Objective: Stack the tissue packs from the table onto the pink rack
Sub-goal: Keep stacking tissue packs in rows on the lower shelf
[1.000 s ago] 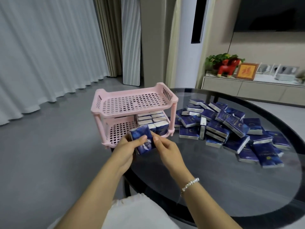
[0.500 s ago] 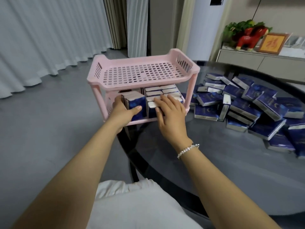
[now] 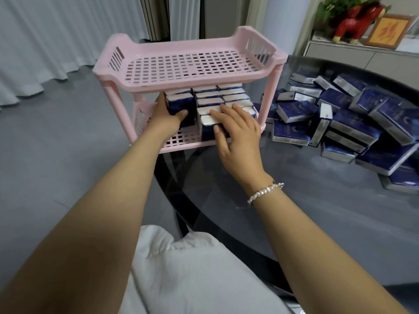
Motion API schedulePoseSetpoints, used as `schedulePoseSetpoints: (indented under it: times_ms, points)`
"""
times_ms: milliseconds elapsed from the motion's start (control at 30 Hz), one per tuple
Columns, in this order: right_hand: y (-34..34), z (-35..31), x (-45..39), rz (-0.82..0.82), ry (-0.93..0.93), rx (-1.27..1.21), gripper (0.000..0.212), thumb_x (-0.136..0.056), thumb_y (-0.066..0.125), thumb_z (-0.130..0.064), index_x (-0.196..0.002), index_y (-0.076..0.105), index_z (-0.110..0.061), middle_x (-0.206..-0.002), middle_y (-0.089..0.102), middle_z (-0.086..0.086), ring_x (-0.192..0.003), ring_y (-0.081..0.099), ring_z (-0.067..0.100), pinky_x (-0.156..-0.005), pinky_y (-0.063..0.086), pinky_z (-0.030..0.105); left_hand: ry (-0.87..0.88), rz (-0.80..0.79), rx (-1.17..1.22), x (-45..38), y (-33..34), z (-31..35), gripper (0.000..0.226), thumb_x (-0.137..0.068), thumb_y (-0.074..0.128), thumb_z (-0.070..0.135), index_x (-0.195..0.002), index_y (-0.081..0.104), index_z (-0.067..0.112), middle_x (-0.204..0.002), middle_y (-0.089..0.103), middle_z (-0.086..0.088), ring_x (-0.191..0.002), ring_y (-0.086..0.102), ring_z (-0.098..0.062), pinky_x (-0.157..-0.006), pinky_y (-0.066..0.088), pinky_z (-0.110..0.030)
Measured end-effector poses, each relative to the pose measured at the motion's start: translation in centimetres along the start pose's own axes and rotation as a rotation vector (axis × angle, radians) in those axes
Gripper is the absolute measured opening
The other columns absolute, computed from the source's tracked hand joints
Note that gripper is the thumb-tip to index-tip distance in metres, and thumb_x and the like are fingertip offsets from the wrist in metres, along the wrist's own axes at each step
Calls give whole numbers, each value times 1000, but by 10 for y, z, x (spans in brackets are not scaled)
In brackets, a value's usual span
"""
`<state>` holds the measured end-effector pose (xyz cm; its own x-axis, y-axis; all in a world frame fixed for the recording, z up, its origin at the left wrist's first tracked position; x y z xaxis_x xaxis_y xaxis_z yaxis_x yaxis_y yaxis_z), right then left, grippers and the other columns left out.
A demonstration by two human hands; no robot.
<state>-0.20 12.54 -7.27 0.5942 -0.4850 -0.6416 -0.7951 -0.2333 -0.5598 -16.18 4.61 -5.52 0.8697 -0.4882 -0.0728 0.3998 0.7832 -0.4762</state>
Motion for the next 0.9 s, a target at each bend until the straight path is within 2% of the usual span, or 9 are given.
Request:
schedulePoseSetpoints:
  times_ms: [67,133,267,367,433,533,667,800,900]
  points:
    - [1,0,0,4,-1,0,38,-91,40,-30,-122,61,-21,-132,57,-2,-133,40,20,-109,17,28,-12,9,30,-2,4,0,36,-93,55,10,-126,47,23,-115,54,12,-109,47,-7,-94,35,-20]
    - [1,0,0,5,-3,6,38,-91,41,-30,-121,62,-22,-132,57,-2,-133,40,21,-109,18,28,-23,37,9,-3,6,-2,27,-93,55,11,-115,50,26,-109,54,13,-106,48,-7,-94,36,-20]
    - [1,0,-1,16,-7,0,38,-90,42,-30,-120,62,-21,-131,58,-1,-132,41,21,-108,18,28,-54,84,-146,-8,0,-5,52,-85,65,33,-133,48,19,-131,52,-9,-116,54,-27,-101,45,-38]
    - [1,0,-1,26,-5,-8,37,-90,43,-29,-120,63,-21,-131,58,-1,-132,41,21,-108,18,28,-34,19,-276,-9,-2,-3,58,-83,68,25,-135,43,18,-131,52,-12,-114,55,-30,-96,44,-31]
    - [1,1,-1,31,-6,-10,36,-90,44,-28,-120,63,-21,-131,58,-2,-132,41,21,-108,17,27,-30,3,-287,-8,0,-3,53,-86,66,18,-134,44,16,-129,55,-11,-115,55,-31,-95,44,-33]
    - [1,1,0,36,-12,-7,35,-90,44,-27,-119,63,-21,-130,58,-2,-131,42,20,-108,18,27,-21,48,-247,-7,2,-4,42,-90,60,16,-130,49,15,-124,60,-9,-111,57,-31,-89,46,-35]
    - [1,1,0,43,-17,-7,35,-89,46,-26,-119,63,-20,-129,59,-1,-130,43,21,-108,19,29,-23,114,-212,-6,2,-7,39,-89,62,20,-127,56,19,-114,65,-8,-94,57,-24,-77,41,-28]
    - [3,3,0,52,-24,7,34,-89,48,-27,-119,63,-21,-129,59,-1,-129,44,21,-107,18,28,-35,111,-185,-6,1,-9,42,-87,64,24,-129,55,25,-112,67,-5,-91,58,-20,-75,40,-26]
    - [4,3,-1,55,-27,20,33,-89,49,-27,-119,63,-22,-128,59,-2,-129,44,21,-106,18,27,-26,95,-182,-4,0,-9,42,-86,64,25,-127,54,26,-116,66,-5,-99,61,-24,-79,42,-27]
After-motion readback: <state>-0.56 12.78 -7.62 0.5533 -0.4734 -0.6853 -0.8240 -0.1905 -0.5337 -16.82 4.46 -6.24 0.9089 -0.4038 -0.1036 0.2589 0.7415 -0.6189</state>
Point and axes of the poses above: each hand's wrist, its own x-axis away from the middle knuckle, its own y-axis out of the palm, z = x × y, the point moved 1 cm from there along -x, towards the middle knuckle
